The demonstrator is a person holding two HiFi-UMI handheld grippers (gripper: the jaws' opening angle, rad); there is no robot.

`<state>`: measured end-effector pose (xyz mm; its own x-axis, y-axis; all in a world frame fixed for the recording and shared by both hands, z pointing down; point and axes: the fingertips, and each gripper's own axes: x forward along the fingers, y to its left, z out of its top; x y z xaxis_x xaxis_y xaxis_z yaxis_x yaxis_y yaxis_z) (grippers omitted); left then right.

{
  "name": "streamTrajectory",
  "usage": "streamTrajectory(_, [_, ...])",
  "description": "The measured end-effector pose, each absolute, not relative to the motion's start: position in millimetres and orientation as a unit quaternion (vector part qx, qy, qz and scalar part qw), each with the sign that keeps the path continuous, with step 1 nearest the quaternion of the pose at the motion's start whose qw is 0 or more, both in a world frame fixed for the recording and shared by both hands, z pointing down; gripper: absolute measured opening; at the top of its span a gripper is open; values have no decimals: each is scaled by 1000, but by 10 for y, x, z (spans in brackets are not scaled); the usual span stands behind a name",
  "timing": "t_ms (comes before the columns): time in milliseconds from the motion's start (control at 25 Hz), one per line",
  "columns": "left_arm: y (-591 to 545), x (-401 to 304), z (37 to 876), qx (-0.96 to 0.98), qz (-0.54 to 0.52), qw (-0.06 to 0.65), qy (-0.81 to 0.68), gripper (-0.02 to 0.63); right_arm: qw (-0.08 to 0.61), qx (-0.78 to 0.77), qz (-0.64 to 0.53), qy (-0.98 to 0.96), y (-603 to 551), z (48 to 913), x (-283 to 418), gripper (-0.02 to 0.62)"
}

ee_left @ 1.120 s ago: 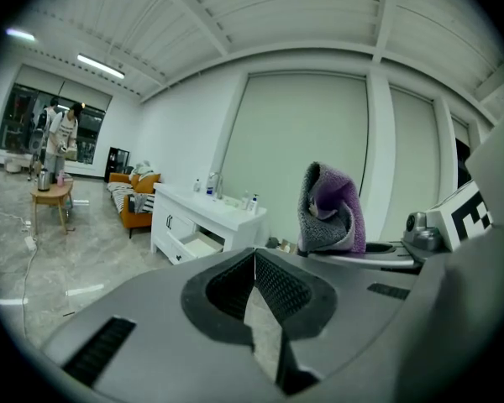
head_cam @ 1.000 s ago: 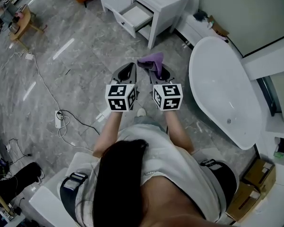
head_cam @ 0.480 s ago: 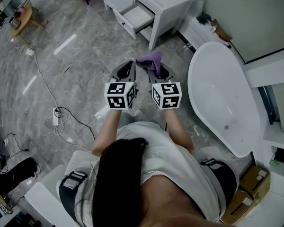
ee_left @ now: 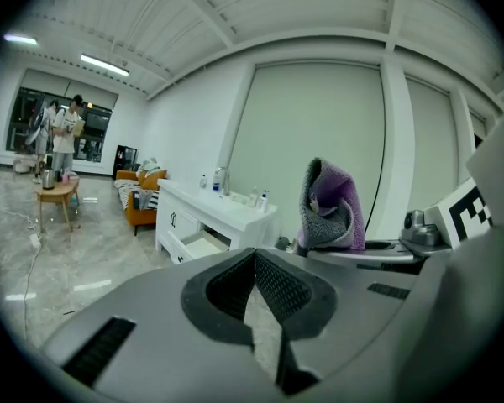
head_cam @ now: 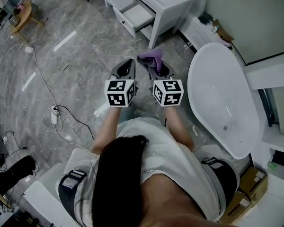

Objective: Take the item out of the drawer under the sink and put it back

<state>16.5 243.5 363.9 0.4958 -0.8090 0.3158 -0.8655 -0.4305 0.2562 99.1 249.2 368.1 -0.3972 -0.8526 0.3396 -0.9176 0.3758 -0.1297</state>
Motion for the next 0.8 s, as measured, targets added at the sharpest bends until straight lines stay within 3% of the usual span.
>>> streamTrajectory(800, [1249, 7, 3769, 849, 64, 199, -485, 5, 112, 549, 147, -815, 1379, 3845, 855, 101])
